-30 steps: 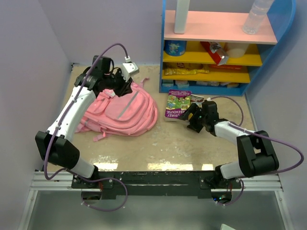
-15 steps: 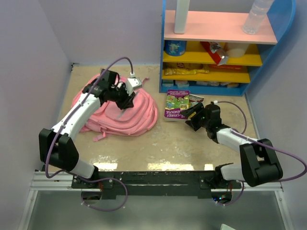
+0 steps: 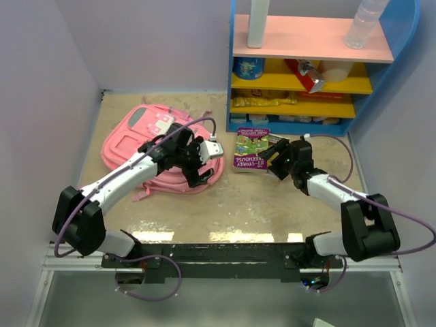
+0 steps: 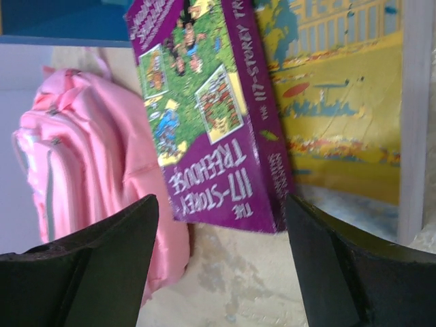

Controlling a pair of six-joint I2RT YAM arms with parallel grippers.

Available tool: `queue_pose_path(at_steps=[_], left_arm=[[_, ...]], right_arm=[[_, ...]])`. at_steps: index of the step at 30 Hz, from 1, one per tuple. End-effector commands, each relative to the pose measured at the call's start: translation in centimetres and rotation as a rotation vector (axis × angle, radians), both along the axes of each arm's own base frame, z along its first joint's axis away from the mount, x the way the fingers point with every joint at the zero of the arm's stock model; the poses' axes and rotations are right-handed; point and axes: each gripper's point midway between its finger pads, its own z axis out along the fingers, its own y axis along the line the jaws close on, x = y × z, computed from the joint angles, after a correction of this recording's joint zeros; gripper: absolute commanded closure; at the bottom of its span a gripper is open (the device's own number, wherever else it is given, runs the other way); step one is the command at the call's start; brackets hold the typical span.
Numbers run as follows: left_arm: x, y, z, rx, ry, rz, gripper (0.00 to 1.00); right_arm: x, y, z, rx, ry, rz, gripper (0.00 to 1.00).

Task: Pack the student bag
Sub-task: Pick up the book from the center of the board.

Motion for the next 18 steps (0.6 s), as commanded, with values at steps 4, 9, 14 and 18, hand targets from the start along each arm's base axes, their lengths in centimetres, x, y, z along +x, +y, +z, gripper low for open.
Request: queue_pose_path(at_steps=[4,9,14,18], left_arm=[[3.2,1.8,-1.2,0.168,-0.266,0.158,0.00],[5.3,2.8,1.5,0.194,-0.365,0.242,0.00],[6.1,3.6,3.1,0.226,-0.414,0.273,0.00],[8.0,5.3,5.6,0.186,-0.416,0.350,0.00]], right_arm=[[2.4,-0.2,-1.7,-0.089,0.020,0.018,0.22],[2.4,0.3,-2.8,-0.062,0.034,0.023,0.23],[1.9,1.1,-4.0,-0.027,0.055,0.044,0.27],[1.3,1.5,-5.5,-0.021,0.085,0.055,0.32]])
